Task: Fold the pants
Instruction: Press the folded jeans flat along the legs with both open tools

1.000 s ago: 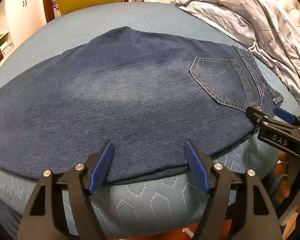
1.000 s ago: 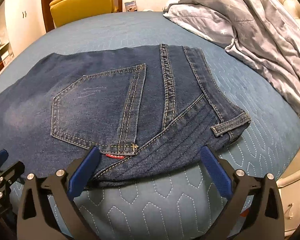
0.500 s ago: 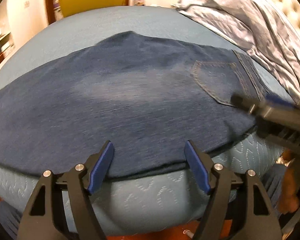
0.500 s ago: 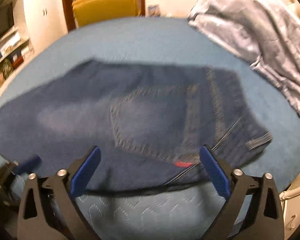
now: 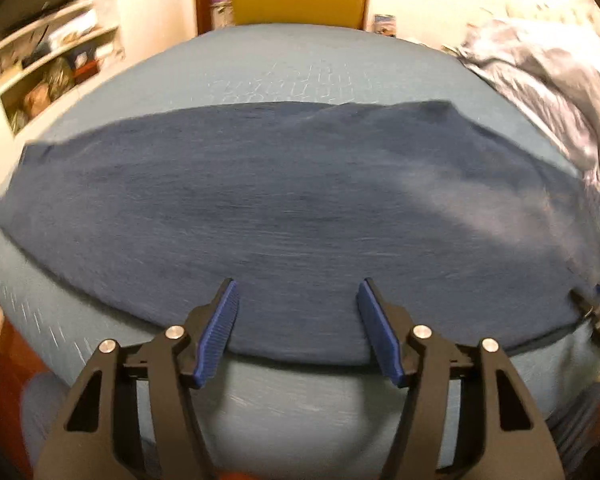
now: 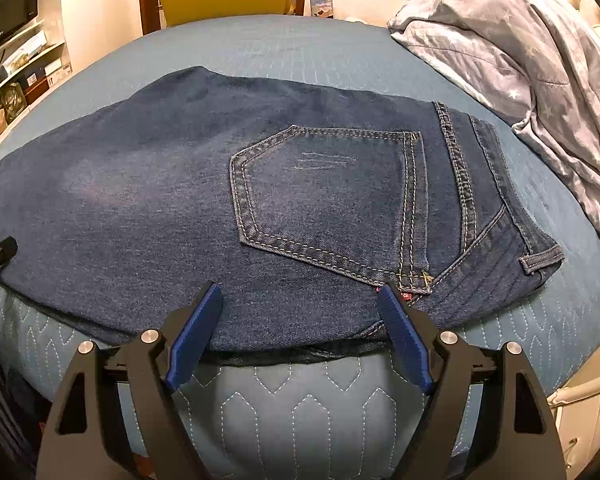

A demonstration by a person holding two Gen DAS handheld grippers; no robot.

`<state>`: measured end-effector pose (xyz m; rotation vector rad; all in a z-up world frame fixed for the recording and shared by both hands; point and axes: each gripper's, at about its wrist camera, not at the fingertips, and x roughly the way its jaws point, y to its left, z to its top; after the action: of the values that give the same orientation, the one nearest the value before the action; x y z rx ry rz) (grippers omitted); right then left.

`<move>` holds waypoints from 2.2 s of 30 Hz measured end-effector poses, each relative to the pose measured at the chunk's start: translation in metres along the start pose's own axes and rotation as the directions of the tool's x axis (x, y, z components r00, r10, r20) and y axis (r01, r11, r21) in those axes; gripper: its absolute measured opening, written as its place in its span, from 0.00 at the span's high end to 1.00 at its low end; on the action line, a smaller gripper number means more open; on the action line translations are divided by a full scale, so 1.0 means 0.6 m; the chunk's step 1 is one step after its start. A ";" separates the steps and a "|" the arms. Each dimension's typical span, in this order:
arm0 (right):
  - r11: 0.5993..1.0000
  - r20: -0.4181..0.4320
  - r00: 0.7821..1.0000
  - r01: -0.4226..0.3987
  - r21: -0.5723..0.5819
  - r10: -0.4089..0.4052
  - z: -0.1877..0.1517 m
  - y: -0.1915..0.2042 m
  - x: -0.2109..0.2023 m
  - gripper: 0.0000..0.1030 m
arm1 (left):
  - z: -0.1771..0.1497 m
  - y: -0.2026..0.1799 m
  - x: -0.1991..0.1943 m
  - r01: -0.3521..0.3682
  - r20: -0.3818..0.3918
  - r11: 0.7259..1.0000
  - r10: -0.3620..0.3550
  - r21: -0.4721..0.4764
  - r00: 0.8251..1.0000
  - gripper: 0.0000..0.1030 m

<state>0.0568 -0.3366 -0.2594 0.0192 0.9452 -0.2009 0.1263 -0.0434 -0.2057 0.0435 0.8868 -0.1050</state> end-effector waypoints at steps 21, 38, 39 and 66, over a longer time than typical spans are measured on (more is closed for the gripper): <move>0.997 -0.099 0.992 0.078 0.018 -0.076 0.012 0.014 0.010 0.16 | 0.058 0.585 0.032 -0.156 -0.014 0.934 0.160 -0.321 0.987 0.53; 0.992 0.004 0.994 0.107 -0.064 -0.107 0.085 0.028 -0.040 0.27 | 0.185 0.741 0.088 -0.338 -0.069 0.887 0.334 -0.313 0.940 0.38; 0.993 0.028 0.994 0.105 -0.062 -0.103 0.105 0.024 -0.044 0.27 | 0.177 0.735 0.076 -0.310 -0.048 0.892 0.312 -0.330 0.949 0.38; 0.962 0.024 0.993 0.109 0.250 -0.119 0.209 -0.262 0.150 0.32 | 0.060 0.454 0.028 -0.270 -0.097 0.943 0.255 -0.194 0.962 0.26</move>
<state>0.1803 -0.5185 -0.2468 0.1913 0.8785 -0.4242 0.1946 0.2231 -0.1977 -0.0280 0.9509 0.2397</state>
